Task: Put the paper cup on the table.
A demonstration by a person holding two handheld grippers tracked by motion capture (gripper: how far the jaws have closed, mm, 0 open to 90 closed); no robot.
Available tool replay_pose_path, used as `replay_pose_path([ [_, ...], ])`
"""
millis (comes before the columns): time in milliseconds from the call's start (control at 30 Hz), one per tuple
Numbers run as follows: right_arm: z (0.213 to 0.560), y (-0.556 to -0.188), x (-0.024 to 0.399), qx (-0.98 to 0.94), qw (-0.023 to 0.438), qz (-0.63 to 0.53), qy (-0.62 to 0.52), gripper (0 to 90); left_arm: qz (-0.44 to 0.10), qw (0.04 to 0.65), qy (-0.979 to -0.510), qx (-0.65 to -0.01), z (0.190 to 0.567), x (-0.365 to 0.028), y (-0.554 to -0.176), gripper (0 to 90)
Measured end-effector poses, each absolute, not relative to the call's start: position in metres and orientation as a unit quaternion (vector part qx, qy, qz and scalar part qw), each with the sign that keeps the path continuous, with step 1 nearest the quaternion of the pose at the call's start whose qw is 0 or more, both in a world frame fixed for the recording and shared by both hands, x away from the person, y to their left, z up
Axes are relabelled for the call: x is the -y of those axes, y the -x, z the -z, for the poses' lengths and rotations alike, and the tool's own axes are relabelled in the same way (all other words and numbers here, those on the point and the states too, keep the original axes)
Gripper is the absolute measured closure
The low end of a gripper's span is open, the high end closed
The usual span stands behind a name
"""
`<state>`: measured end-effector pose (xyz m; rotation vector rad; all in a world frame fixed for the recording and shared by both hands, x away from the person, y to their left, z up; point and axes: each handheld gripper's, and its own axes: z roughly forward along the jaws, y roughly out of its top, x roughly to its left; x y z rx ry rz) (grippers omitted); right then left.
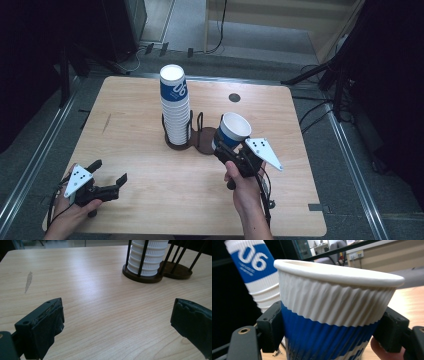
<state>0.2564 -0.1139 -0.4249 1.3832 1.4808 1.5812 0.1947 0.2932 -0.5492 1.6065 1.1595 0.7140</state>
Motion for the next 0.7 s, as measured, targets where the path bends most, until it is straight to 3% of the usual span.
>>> replay_pose_path([
  [700,0.429,-0.278,0.130,-0.539,0.384,-0.567,-0.490,21.6,-0.292,0.490,-0.656,-0.494,0.551,-0.307,-0.188,0.0],
])
